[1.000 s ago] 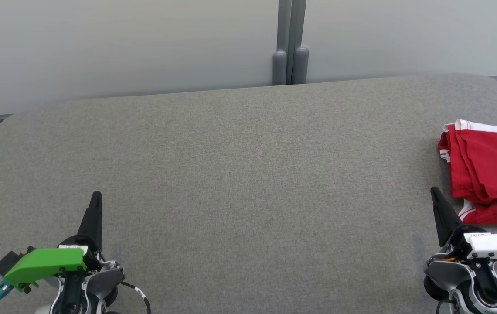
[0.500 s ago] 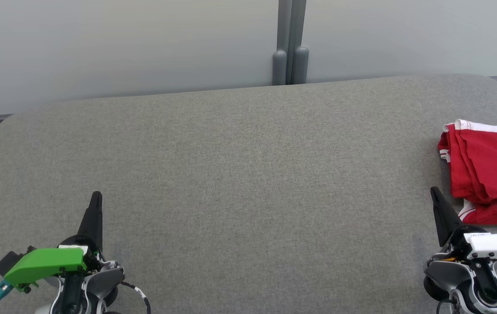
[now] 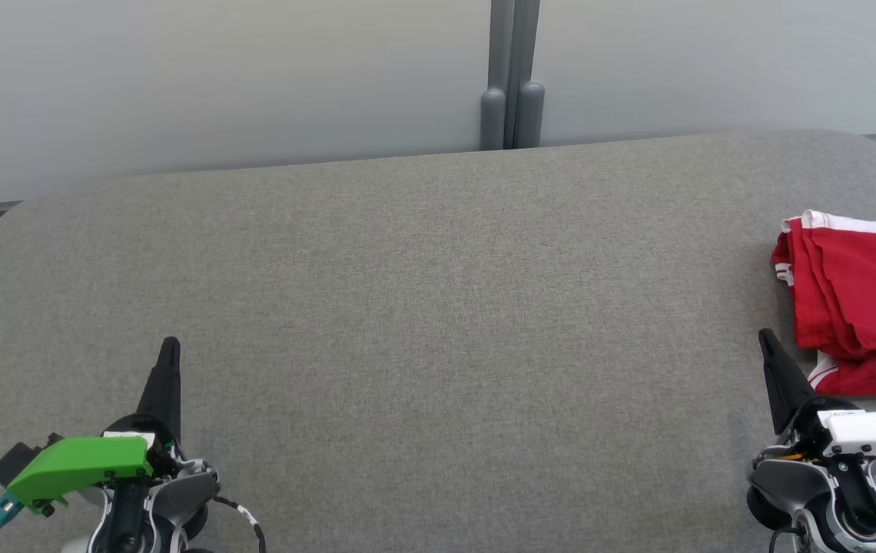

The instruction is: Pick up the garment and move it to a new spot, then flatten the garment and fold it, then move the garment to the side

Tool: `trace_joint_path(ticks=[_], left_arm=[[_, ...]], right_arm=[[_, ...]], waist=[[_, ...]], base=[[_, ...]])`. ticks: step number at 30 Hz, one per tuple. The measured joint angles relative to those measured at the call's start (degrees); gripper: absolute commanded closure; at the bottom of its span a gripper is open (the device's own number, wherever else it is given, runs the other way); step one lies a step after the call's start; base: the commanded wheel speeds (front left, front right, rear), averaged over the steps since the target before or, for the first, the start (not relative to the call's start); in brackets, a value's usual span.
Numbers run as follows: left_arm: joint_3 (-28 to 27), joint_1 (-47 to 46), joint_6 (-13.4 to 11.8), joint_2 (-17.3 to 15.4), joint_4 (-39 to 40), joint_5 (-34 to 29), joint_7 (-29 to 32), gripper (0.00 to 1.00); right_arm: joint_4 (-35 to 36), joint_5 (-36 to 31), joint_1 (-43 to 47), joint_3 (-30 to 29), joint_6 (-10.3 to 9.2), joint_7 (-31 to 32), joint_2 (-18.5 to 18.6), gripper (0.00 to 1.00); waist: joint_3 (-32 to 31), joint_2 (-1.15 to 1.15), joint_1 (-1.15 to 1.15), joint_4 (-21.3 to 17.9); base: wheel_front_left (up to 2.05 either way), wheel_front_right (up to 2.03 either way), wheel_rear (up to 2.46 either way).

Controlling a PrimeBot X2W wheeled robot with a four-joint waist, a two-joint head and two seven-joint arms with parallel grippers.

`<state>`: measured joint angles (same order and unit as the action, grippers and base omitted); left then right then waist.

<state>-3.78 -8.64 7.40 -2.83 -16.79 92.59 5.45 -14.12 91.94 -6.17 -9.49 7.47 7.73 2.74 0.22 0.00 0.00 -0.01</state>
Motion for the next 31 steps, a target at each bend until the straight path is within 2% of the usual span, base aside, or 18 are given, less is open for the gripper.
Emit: trace_joint_path(ticks=[31], left_arm=[[0.0, 0.0, 0.0, 0.0, 0.0, 0.0, 0.0, 1.0]], right_arm=[[0.0, 0.0, 0.0, 0.0, 0.0, 0.0, 0.0, 1.0]], waist=[[0.0, 0.0, 0.0, 0.0]], base=[[0.0, 0.0, 0.0]])
